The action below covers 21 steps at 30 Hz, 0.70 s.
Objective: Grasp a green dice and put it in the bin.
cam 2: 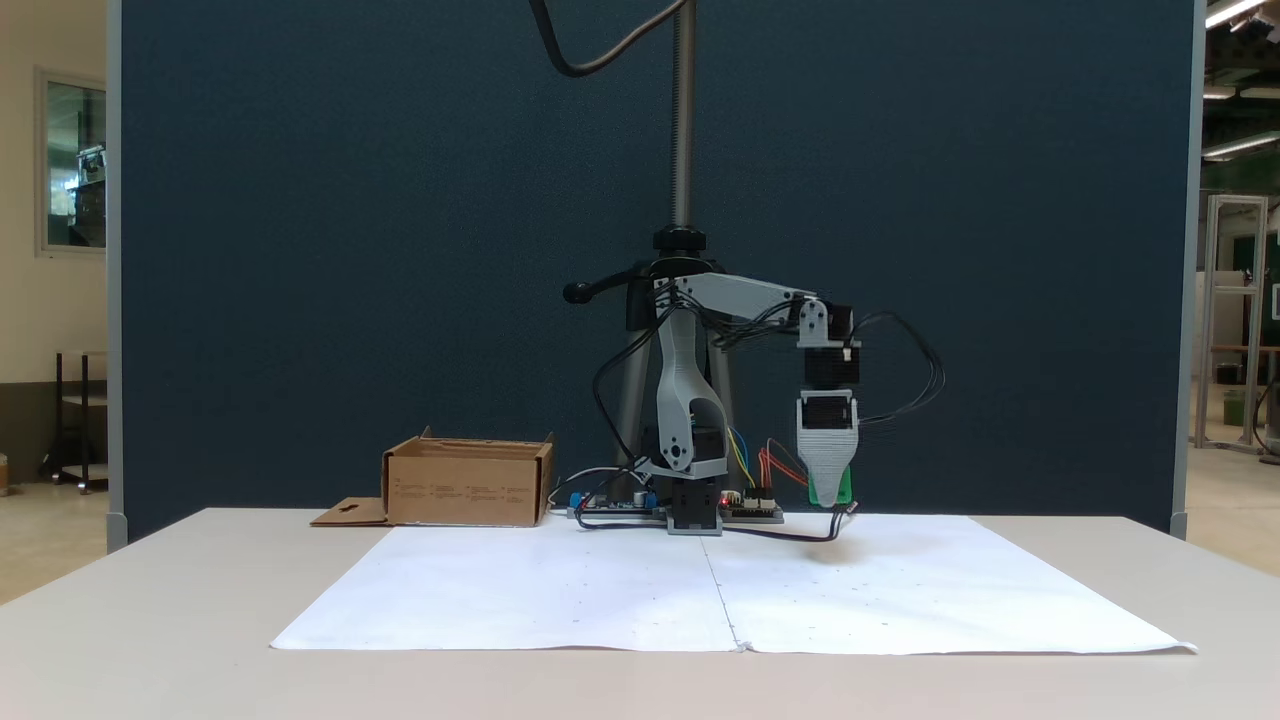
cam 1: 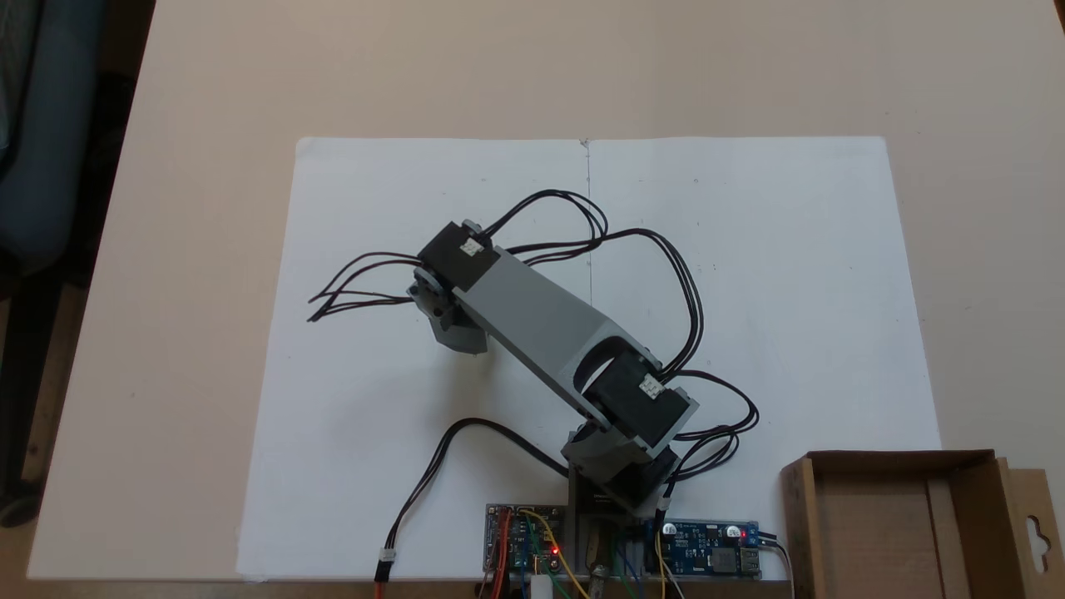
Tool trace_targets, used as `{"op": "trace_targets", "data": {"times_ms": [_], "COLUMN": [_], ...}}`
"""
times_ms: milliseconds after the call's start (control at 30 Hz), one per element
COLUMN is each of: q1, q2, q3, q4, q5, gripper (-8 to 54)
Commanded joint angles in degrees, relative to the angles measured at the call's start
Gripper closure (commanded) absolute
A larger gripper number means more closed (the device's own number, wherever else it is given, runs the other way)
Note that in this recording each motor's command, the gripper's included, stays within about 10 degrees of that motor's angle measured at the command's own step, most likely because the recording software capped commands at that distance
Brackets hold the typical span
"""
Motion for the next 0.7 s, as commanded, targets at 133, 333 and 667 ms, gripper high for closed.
{"op": "trace_targets", "data": {"times_ms": [133,333,667], "q1": [3.1,15.0,51.3], "q2": [2.0,1.5,-0.3], "q3": [-7.0,-11.8,-18.7], "q4": [1.9,1.6,-2.9], "q5": [-6.1,-13.9,-34.4], "gripper": [33.5,33.5,33.5]}}
